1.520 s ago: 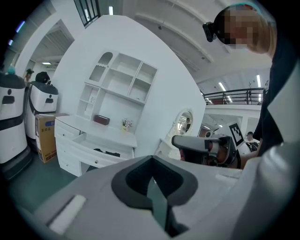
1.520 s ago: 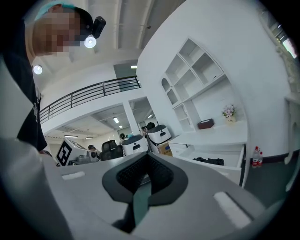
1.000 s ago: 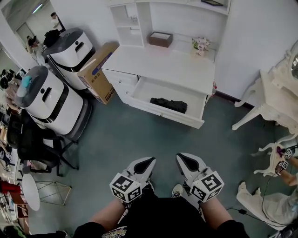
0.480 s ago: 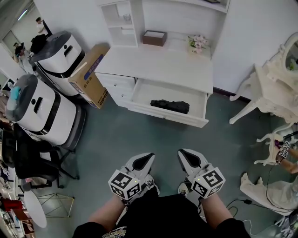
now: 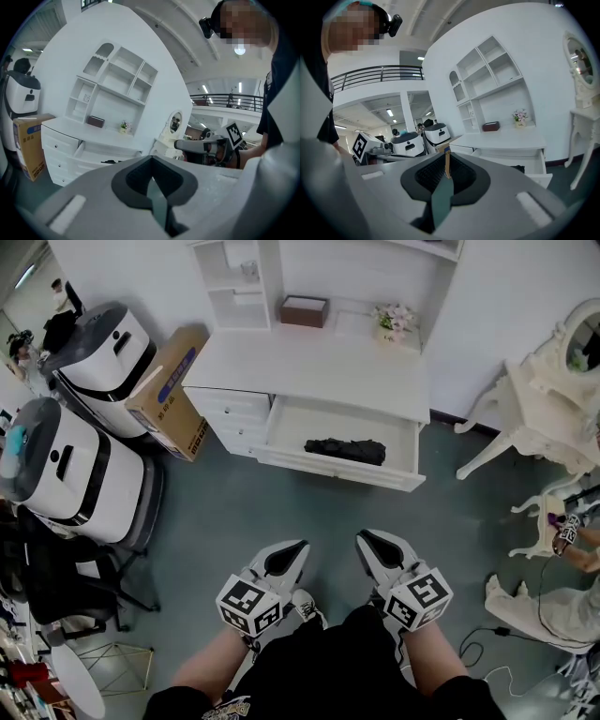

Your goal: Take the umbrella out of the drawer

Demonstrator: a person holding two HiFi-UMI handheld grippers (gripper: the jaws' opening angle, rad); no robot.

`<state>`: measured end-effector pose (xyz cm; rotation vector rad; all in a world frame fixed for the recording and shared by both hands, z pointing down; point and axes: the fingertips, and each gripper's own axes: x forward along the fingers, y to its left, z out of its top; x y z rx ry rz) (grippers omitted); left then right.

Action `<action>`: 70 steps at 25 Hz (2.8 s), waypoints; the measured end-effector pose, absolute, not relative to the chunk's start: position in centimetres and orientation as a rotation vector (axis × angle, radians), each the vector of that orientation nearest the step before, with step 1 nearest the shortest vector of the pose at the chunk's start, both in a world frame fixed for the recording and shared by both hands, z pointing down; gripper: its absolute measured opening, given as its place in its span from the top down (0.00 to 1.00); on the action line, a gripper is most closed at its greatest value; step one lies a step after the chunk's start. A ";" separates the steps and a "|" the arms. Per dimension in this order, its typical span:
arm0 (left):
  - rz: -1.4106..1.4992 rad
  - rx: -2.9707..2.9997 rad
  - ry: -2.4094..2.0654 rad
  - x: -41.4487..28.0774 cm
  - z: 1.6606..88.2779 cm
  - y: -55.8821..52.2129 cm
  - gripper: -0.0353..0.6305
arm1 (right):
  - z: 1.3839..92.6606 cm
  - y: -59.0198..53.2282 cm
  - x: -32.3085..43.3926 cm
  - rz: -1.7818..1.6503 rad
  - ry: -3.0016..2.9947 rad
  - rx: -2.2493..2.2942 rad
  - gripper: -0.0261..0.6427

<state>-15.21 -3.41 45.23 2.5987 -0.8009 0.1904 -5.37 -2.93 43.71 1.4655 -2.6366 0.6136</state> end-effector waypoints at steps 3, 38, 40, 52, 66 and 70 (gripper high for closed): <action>0.191 2.596 -0.800 -15.5 45.4 -3.9 0.95 | 43.8 -3.6 -5.5 0.608 -2.626 1.475 0.88; 0.240 2.392 -0.974 -7.5 51.9 -18.4 0.95 | 62.2 -30.0 3.7 0.680 -2.322 0.960 0.66; 0.236 2.383 -0.974 -7.0 52.3 -19.0 0.95 | 64.0 -31.2 3.8 0.666 -2.283 0.909 0.65; 0.245 2.351 -0.973 -5.1 54.4 -21.0 0.95 | 73.2 -34.2 3.2 0.515 -2.068 0.648 0.61; 0.264 2.303 -0.990 -4.2 55.6 -20.8 0.95 | 79.5 -35.0 1.7 0.323 -1.863 0.361 0.52; 0.250 2.289 -1.011 -4.4 55.9 -20.9 0.95 | 80.2 -35.0 1.4 0.361 -1.846 0.322 0.50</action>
